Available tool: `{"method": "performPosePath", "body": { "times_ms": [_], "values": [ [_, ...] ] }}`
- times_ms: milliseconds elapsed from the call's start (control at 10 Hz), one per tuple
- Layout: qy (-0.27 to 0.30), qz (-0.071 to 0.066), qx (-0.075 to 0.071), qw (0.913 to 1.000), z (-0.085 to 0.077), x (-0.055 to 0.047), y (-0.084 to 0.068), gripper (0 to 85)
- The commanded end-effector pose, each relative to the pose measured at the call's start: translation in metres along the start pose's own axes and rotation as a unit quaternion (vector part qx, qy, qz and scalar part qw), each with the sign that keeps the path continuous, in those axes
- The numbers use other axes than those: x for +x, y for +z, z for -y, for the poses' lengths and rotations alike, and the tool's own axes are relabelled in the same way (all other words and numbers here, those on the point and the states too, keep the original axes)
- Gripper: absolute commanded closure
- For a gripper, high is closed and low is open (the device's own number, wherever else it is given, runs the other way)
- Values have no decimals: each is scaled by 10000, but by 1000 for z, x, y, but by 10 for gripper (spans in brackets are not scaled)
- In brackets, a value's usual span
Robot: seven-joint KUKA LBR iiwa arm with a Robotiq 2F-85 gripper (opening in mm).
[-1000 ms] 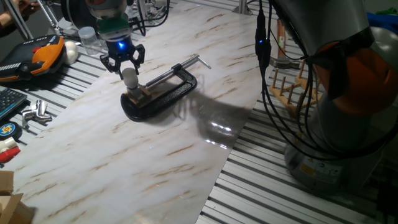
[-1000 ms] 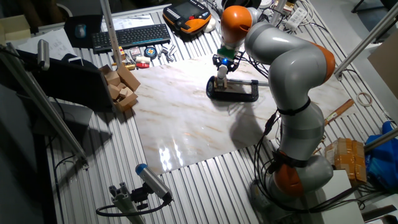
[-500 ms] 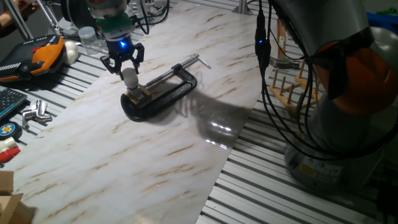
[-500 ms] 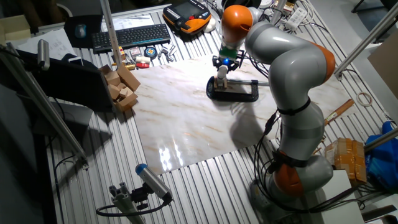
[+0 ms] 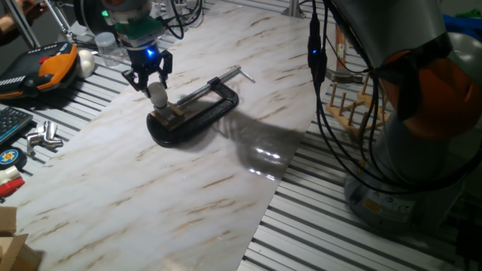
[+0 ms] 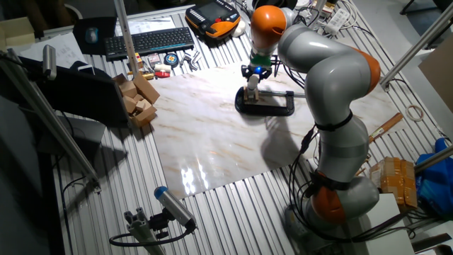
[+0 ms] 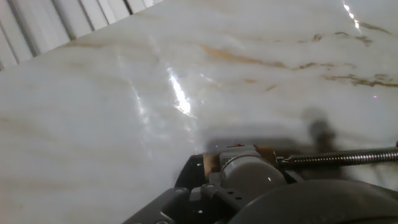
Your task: Take out the light bulb by rotating it
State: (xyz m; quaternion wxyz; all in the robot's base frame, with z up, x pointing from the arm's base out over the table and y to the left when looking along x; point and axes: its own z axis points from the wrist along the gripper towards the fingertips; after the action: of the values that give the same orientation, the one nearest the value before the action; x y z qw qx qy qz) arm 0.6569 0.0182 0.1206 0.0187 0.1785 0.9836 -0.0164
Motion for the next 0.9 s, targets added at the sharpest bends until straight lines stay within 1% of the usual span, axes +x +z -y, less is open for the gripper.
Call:
{"method": "performPosePath", "body": {
  "times_ms": [0,300,800],
  "values": [
    [-105,-10,-9,9999,0,0,0,850],
    [-559,43,30,9984,0,0,0,850],
    [-1062,48,-1,9943,0,0,0,850]
  ]
}}
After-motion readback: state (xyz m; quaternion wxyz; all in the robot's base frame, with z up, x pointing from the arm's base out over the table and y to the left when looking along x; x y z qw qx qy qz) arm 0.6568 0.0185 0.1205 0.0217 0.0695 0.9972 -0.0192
